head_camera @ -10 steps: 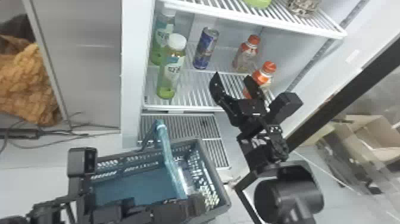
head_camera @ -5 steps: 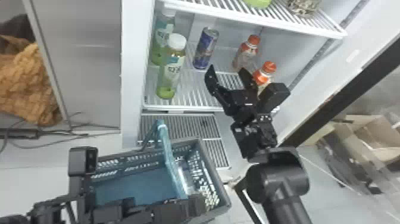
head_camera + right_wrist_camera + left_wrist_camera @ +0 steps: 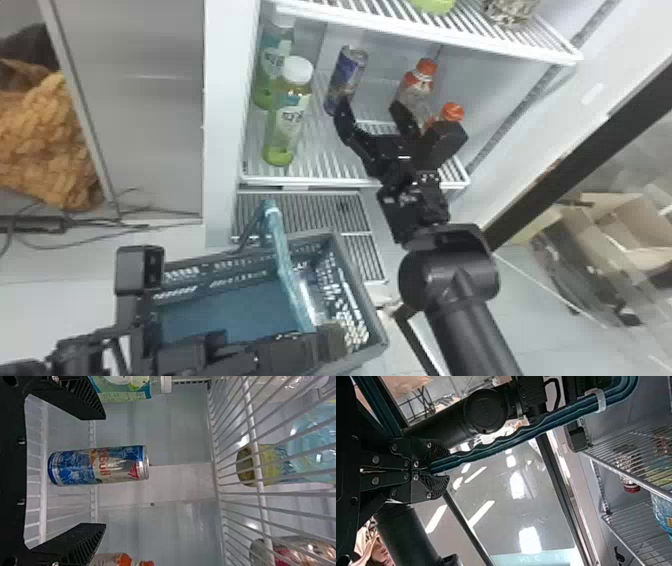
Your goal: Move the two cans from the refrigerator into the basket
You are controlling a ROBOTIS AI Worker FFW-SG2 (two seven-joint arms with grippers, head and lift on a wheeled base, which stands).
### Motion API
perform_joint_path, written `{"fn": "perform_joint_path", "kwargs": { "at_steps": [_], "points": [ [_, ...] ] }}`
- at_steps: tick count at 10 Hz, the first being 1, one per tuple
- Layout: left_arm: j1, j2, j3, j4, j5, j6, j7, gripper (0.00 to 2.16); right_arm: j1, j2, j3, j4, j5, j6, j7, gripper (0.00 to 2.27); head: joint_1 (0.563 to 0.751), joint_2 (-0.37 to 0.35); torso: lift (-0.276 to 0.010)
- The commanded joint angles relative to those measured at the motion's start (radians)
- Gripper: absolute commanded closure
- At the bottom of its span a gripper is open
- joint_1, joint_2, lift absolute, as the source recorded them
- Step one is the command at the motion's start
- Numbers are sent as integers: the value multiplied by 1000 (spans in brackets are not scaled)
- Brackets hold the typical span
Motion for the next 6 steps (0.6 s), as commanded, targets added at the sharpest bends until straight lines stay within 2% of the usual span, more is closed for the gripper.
{"fn": "perform_joint_path", "kwargs": {
  "at_steps": [1, 6],
  "points": [
    [0, -1, 0, 0, 1, 0, 0, 1161, -28, 0, 10, 34, 0, 0, 0, 30, 695, -350, -276],
    [-2, -4, 2, 0, 1, 0, 1, 1161, -114, -7, 54, 123, 2, 9, -14, 32, 695, -350, -276]
  ]
}}
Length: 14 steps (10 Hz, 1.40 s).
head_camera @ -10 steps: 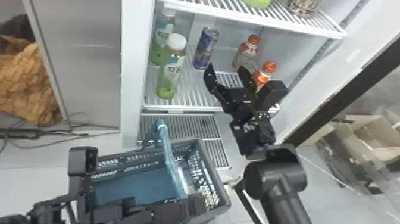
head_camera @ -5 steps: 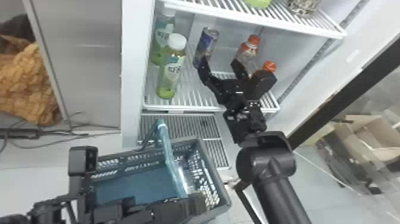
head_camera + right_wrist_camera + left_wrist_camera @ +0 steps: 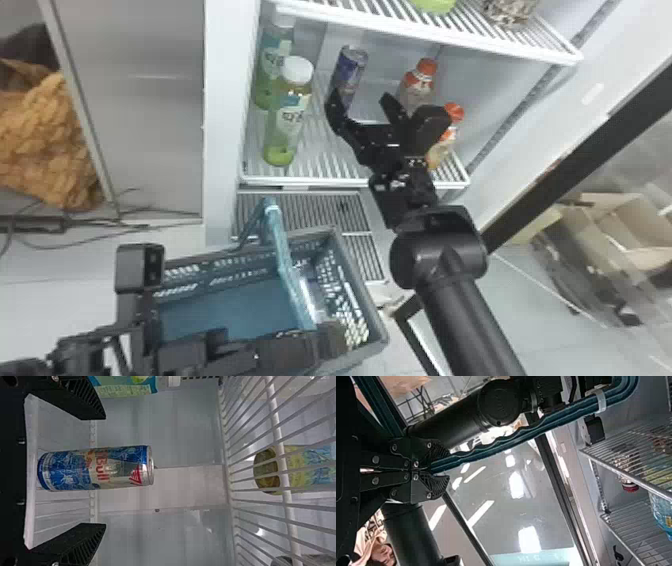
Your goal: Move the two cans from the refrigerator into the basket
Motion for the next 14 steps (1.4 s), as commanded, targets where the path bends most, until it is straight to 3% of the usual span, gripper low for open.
{"fn": "perform_joint_path", "kwargs": {
  "at_steps": [1, 14],
  "points": [
    [0, 0, 0, 0, -1, 0, 0, 1161, -20, -2, 15, 21, 1, 9, -4, 30, 695, -350, -276],
    [-17, -6, -6, 7, -1, 0, 0, 1161, -197, -14, 96, 203, 15, 36, -68, 24, 695, -350, -276]
  ]
}}
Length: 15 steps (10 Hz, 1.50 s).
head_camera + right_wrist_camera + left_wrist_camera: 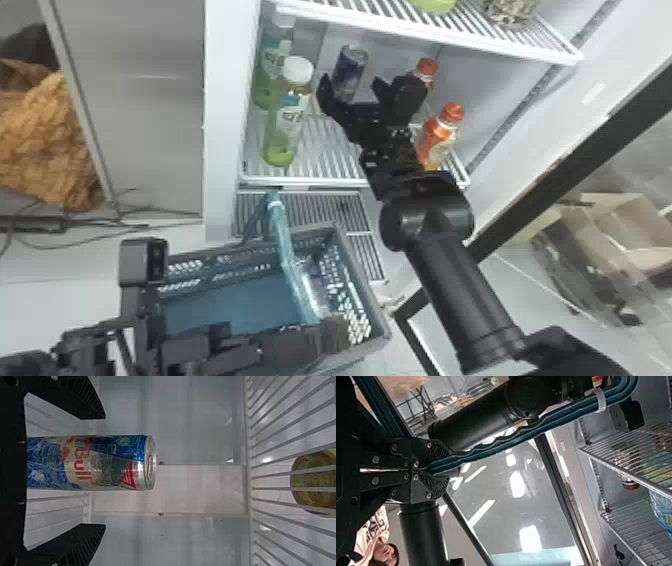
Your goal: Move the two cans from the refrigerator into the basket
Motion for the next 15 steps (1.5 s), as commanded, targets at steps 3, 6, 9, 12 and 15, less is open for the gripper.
{"fn": "perform_joint_path", "kwargs": {
  "at_steps": [3, 6, 9, 12, 15],
  "points": [
    [-4, 0, -2, 3, 0, -2, 0, 1161, -24, -3, 16, 29, -12, 12, -7, 150, 695, -350, -276],
    [-7, 0, -4, 3, 2, -2, 0, 1161, -27, -5, 22, 29, -38, 32, -5, 886, 695, -350, -276],
    [-7, 0, -4, 5, 4, -2, 0, 1161, -27, -5, 24, 15, -42, 25, -5, 888, 695, -350, -276],
    [1, 3, -2, 5, 12, -7, 0, 1161, 8, -9, 6, -25, -34, 20, -5, 888, 695, -350, -276],
    [6, 5, 0, 5, 14, -10, 0, 1161, 111, -11, -92, -167, -24, 86, 29, 889, 695, -350, -276]
  ]
}}
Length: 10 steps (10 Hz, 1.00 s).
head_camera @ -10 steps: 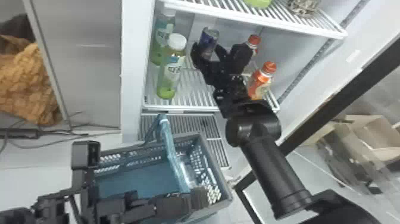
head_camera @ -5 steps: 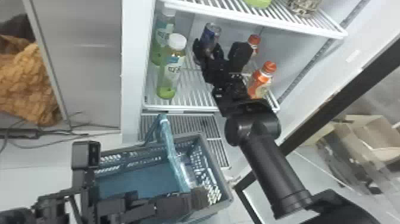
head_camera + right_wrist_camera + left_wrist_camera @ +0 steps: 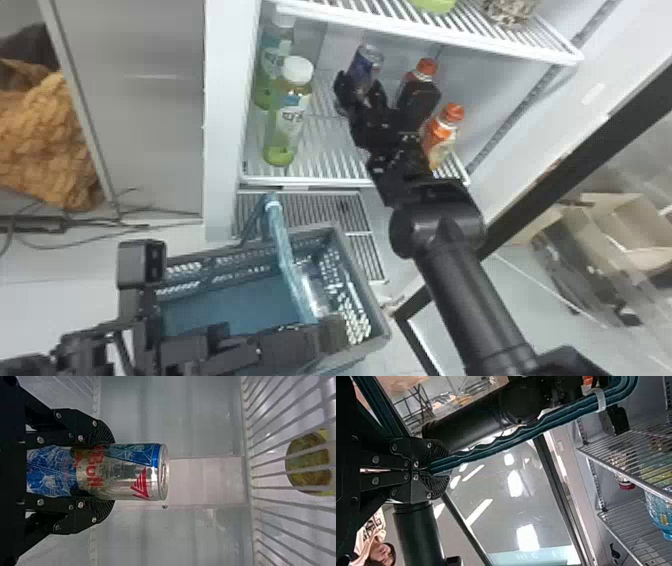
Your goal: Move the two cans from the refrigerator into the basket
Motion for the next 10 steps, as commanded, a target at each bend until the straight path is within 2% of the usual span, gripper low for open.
{"fn": "perform_joint_path", "kwargs": {
  "at_steps": [1, 4, 10],
  "points": [
    [3, 1, 1, -2, 6, 0, 0, 1161, 79, 0, -72, -96, 5, 41, 19, 888, 695, -350, -276],
    [8, 2, 3, 0, 6, -5, 0, 1161, 194, -10, -140, -256, 7, 76, 54, 888, 695, -350, -276],
    [17, -1, 11, 0, 6, -7, 0, 1161, 395, -5, -189, -560, -55, 132, 92, 888, 695, -350, -276]
  ]
}}
